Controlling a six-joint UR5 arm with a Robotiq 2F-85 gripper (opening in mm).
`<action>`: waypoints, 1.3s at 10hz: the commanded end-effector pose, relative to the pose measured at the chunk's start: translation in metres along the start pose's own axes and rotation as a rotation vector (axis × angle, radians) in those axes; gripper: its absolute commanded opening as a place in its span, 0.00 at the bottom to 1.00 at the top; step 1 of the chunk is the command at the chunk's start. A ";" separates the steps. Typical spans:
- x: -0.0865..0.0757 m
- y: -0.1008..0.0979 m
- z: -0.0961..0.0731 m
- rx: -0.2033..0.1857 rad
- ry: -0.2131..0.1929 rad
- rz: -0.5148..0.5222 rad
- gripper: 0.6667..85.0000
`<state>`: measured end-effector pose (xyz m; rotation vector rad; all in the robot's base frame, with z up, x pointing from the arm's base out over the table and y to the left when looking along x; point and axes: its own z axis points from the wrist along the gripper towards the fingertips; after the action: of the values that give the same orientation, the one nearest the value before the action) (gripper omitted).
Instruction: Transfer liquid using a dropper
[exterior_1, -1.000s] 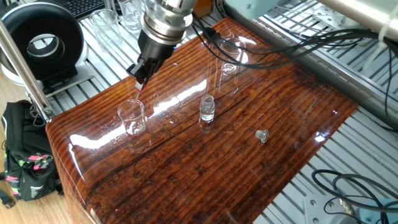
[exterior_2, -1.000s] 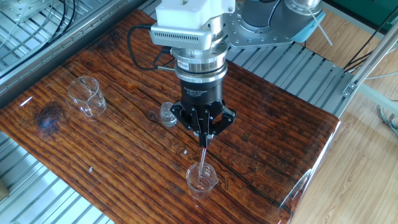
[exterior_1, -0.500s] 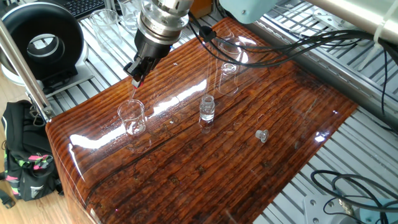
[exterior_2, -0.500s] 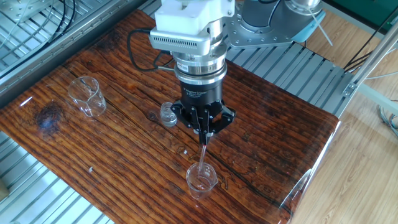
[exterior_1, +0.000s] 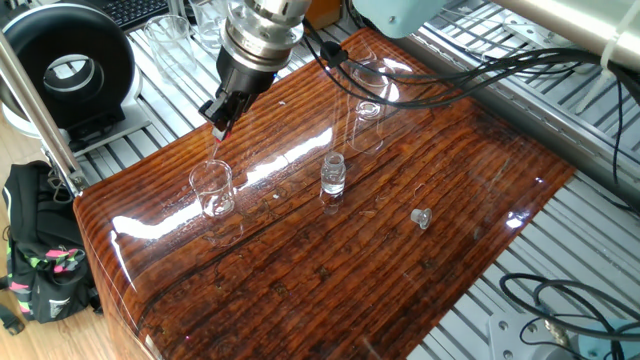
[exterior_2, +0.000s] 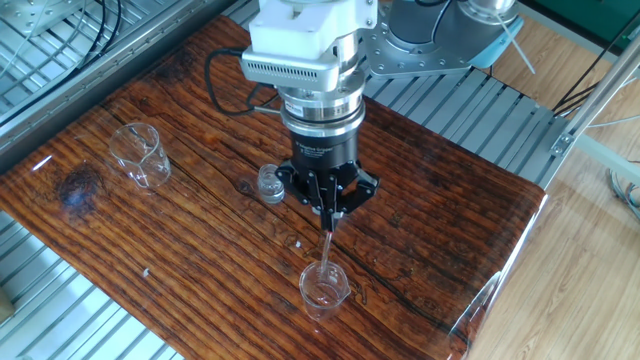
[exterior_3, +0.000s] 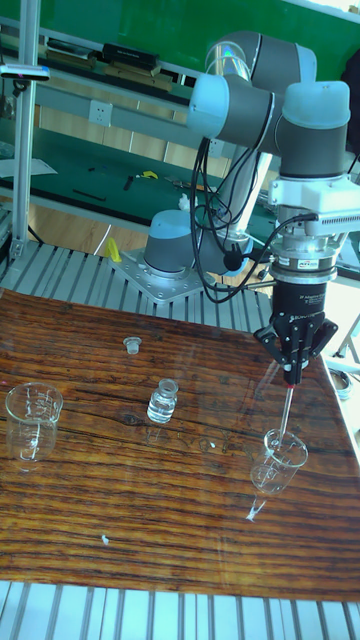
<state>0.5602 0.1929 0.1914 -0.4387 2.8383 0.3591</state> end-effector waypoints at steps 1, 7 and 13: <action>0.005 0.004 -0.002 -0.019 0.021 0.017 0.01; 0.022 -0.008 -0.003 0.028 0.085 0.026 0.01; 0.017 0.000 -0.002 0.001 0.066 0.075 0.01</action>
<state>0.5424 0.1838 0.1857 -0.3923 2.9300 0.3348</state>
